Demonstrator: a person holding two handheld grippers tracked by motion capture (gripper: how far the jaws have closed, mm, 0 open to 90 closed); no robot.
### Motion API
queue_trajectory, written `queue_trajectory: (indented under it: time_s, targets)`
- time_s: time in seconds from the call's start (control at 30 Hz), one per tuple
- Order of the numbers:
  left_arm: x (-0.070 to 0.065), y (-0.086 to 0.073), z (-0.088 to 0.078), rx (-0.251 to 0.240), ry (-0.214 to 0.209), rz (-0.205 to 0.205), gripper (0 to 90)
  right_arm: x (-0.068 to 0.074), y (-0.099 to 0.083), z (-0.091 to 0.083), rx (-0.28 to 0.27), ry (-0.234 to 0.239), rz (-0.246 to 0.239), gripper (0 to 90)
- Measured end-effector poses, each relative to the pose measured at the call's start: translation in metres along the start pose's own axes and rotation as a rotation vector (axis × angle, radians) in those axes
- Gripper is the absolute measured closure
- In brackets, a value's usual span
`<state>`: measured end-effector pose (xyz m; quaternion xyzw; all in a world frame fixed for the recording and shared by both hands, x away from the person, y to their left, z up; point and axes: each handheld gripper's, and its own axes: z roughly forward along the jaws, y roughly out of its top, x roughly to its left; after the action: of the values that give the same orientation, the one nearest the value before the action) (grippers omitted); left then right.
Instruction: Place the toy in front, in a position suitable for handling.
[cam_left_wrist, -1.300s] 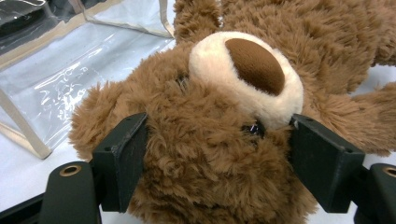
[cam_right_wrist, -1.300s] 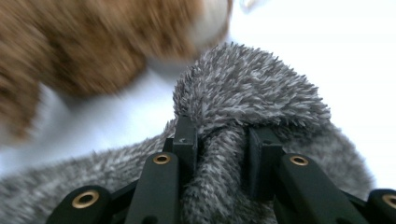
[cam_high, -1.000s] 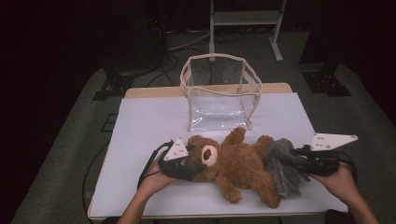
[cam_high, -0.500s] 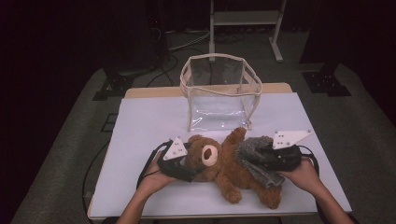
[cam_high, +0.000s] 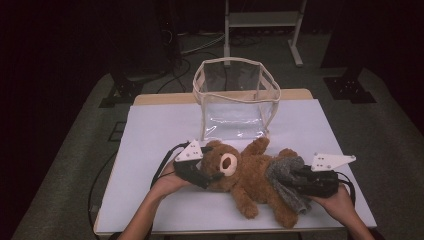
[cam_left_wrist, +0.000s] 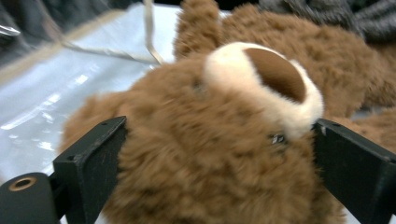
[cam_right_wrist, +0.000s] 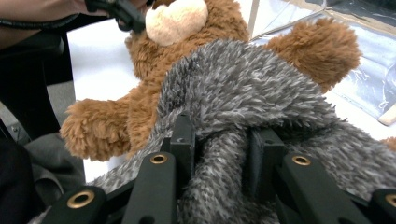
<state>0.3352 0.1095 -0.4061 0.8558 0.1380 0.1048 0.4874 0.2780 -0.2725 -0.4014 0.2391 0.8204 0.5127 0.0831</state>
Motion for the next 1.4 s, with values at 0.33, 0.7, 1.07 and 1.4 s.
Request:
queue_trajectory:
  time_s: [0.33, 0.7, 1.07, 1.4]
  targets:
    - [-0.028, -0.006, -0.021, 0.115, 0.022, 0.009, 22.2, -0.023, 0.017, 0.024, 0.029, 0.018, -0.008, 67.7]
    - [-0.026, -0.001, -0.028, 0.079, 0.044, 0.045, 14.2, -0.035, 0.02, 0.034, 0.007, -0.01, -0.021, 67.7]
    - [-0.019, -0.002, -0.006, 0.035, 0.003, 0.025, 14.0, -0.029, 0.007, 0.017, -0.014, -0.01, 0.03, 66.9]
    - [-0.021, -0.005, -0.007, 0.037, 0.029, 0.011, 14.4, -0.021, -0.007, -0.005, 0.028, -0.051, 0.073, 67.1]
